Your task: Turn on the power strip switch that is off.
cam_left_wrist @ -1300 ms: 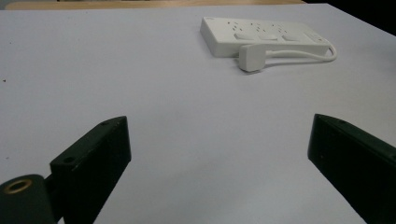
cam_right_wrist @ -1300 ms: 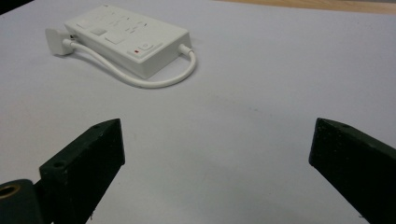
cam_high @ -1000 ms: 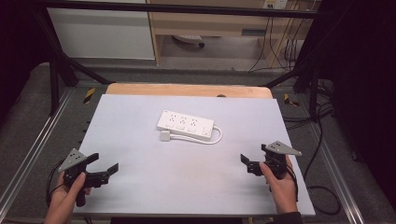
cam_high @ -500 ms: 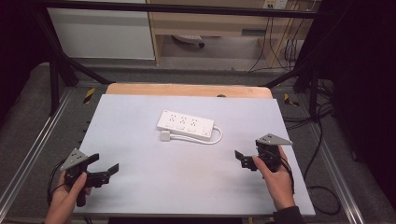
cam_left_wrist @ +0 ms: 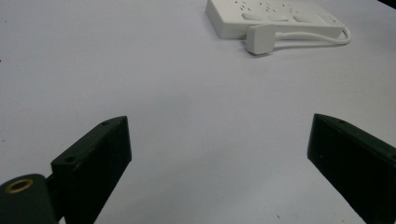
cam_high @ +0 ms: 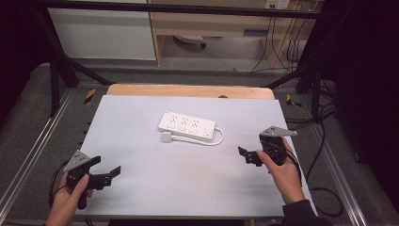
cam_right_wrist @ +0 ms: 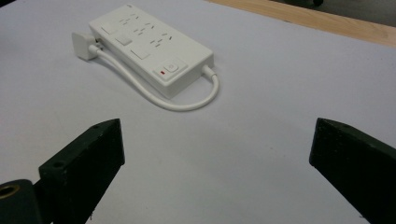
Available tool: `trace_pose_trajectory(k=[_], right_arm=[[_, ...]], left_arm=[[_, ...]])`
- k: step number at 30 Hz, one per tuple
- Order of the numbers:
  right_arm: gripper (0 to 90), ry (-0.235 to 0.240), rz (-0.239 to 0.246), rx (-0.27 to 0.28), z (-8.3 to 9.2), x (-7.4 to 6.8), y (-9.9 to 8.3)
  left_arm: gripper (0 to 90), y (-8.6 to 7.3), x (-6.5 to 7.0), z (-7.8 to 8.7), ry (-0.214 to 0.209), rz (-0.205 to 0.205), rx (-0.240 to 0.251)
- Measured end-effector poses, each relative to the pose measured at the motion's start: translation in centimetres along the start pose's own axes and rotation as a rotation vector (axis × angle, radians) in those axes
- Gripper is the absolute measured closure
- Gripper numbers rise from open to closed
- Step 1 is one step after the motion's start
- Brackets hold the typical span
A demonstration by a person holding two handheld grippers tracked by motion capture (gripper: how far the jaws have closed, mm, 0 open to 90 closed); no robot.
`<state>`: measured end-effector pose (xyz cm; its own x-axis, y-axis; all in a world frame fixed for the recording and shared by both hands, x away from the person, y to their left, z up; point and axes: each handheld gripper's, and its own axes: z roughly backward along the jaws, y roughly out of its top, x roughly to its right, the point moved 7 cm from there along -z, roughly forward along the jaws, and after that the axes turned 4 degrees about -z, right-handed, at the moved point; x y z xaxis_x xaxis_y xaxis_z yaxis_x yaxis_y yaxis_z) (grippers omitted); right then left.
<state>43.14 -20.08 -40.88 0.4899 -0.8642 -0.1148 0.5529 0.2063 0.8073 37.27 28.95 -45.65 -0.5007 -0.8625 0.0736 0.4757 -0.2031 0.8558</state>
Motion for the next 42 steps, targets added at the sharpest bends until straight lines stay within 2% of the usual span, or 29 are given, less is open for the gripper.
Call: trace_pose_trajectory(k=[7,14,19,26,31,42], right_arm=[[3.6,0.006,-0.001,0.007,0.1,-0.1,0.8],[3.8,0.003,0.005,0.022,0.1,-0.5,2.4],[4.2,-0.011,0.005,0.038,-0.5,-0.9,3.9],[4.4,-0.009,0.014,0.044,-1.1,-1.5,5.1],[4.4,-0.007,0.024,0.063,-1.3,-2.0,6.7],[4.5,0.000,0.019,0.069,-1.7,-2.6,8.2]], left_arm=[[6.3,0.0,0.1,0.0,-0.004,-0.001,-0.001],[6.3,-0.1,0.0,-0.1,-0.002,0.004,-0.011],[6.3,-0.1,0.2,0.0,-0.012,-0.001,-0.006],[6.2,-0.1,0.1,0.0,-0.009,0.007,-0.012],[6.2,-0.3,-0.2,0.0,-0.006,0.013,-0.011],[6.5,-0.2,-0.2,0.0,-0.012,0.031,-0.004]])
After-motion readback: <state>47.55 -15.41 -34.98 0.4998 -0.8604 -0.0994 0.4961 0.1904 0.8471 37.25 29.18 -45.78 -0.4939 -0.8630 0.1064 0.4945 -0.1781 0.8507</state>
